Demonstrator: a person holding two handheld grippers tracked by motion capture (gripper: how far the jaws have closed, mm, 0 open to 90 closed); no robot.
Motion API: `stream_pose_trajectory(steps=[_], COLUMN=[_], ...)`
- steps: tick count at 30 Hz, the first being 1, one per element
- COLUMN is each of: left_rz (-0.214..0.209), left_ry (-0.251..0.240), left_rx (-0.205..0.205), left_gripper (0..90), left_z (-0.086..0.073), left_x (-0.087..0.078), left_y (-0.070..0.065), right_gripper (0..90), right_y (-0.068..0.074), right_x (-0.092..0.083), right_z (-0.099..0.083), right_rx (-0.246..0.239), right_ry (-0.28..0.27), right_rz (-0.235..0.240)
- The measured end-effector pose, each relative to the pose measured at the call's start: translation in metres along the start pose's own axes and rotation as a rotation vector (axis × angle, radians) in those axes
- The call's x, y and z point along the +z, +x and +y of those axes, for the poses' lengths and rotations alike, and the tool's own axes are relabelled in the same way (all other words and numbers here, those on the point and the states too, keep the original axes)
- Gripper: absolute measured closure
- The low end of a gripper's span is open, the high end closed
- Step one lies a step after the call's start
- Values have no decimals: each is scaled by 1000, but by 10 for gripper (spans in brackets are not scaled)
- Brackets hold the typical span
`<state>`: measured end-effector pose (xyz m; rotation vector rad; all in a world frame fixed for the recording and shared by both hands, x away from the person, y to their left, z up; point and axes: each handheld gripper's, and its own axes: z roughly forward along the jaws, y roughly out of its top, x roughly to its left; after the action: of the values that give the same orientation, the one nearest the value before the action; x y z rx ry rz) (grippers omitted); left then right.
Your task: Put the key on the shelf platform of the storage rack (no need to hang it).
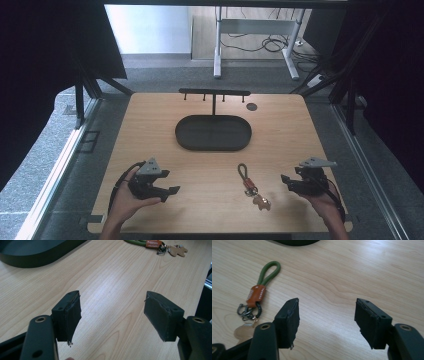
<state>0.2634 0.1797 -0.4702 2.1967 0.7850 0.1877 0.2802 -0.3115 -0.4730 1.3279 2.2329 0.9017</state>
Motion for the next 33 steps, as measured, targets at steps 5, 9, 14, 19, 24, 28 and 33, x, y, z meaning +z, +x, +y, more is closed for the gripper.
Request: stream_pose_trajectory(steps=[5, 9, 14, 19, 24, 28, 33], left_rz=[-5, -13, -13, -11, -12, -12, -12], left_ry=[-3, 6, 0, -1, -2, -5, -3], left_rx=[2, 10, 3, -2, -3, -4, -1], left_gripper=[304, 302, 302, 302, 302, 302, 302], left_z=[1, 2, 1, 0, 0, 0, 0], left_x=[0, 2, 1, 0, 0, -1, -1], left_y=[-2, -4, -2, 1, 0, 0, -1], right_gripper=[418, 428, 442, 443, 452, 456, 457], right_y=[9, 20, 30, 41, 54, 58, 63], right_x=[2, 12, 17, 25, 39, 43, 46], right_z=[8, 14, 22, 26, 31, 34, 38], right_rx=[-23, -51, -78, -110, -144, -155, -169], right_ry=[21, 64, 96, 131, 179, 194, 207], right_rz=[36, 68, 91, 113, 138, 141, 140])
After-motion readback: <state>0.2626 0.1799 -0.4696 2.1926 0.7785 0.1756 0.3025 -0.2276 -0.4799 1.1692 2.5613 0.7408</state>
